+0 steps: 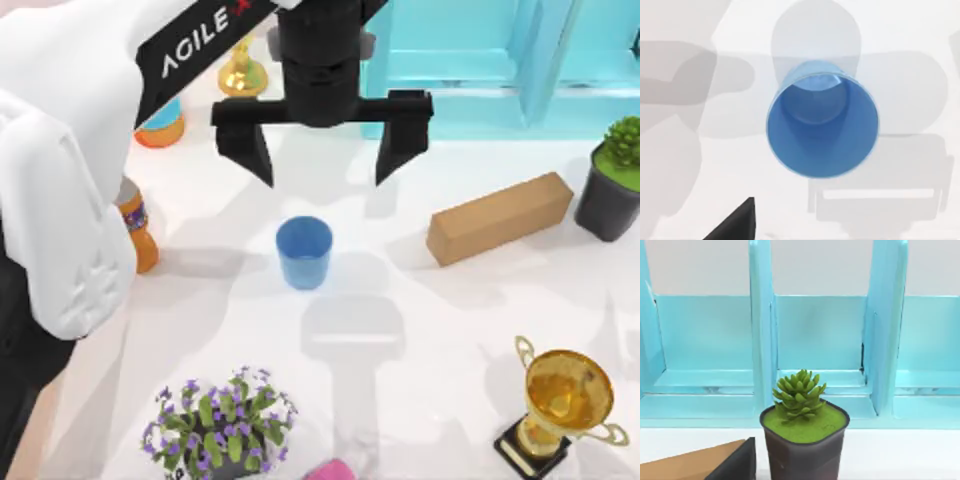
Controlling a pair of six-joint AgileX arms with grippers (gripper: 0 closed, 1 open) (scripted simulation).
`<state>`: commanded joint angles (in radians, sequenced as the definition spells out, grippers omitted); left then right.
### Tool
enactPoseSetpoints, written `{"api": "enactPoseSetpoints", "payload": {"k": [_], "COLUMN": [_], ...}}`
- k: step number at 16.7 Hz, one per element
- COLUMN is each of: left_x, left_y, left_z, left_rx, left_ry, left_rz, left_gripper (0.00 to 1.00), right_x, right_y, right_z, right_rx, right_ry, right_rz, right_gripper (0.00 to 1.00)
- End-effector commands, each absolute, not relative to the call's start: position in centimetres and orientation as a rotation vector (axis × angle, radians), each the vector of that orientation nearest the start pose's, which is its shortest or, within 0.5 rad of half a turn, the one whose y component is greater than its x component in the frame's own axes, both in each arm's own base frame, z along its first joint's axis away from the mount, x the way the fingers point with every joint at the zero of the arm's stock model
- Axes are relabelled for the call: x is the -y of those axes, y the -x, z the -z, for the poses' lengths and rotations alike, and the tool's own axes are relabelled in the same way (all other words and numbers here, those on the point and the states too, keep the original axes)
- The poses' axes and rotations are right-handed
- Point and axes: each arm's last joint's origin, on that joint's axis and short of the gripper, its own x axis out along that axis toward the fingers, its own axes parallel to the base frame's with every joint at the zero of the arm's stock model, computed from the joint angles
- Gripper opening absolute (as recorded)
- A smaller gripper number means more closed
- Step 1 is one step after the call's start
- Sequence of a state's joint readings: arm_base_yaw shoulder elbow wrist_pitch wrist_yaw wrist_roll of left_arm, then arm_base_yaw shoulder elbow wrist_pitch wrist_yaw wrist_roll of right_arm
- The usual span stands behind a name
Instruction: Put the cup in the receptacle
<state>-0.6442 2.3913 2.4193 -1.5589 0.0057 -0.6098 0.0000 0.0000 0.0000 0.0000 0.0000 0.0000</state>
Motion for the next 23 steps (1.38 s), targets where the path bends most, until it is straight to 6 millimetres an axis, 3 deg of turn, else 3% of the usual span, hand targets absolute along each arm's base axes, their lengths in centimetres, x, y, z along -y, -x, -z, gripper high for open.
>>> {"api": "enactPoseSetpoints", "payload": {"k": [3, 11, 13, 18, 23], "left_x": [28.5, 28.5, 28.7, 28.6, 28.5], "left_y": [-37.9, -38.1, -38.3, -38.1, -37.9], "left_z": [-23.5, -22.7, -21.1, -15.0, -13.5], "left_rx": [-1.57, -1.567, -1.567, -1.574, -1.571], "left_ry": [-0.016, -0.013, -0.014, -0.018, -0.016], "left_rz": [0.016, 0.017, 0.018, 0.013, 0.015], "left_gripper": [1.0, 1.0, 1.0, 1.0, 1.0], "right_x": [0.1, 0.1, 0.1, 0.1, 0.1], "right_y": [-10.6, -10.6, -10.6, -10.6, -10.6], "right_z": [-16.0, -16.0, -16.0, -16.0, -16.0], "right_rx": [0.0, 0.0, 0.0, 0.0, 0.0], "right_ry": [0.0, 0.0, 0.0, 0.0, 0.0], "right_rz": [0.0, 0.0, 0.0, 0.0, 0.0], "right_gripper": [1.0, 1.0, 1.0, 1.0, 1.0]}}
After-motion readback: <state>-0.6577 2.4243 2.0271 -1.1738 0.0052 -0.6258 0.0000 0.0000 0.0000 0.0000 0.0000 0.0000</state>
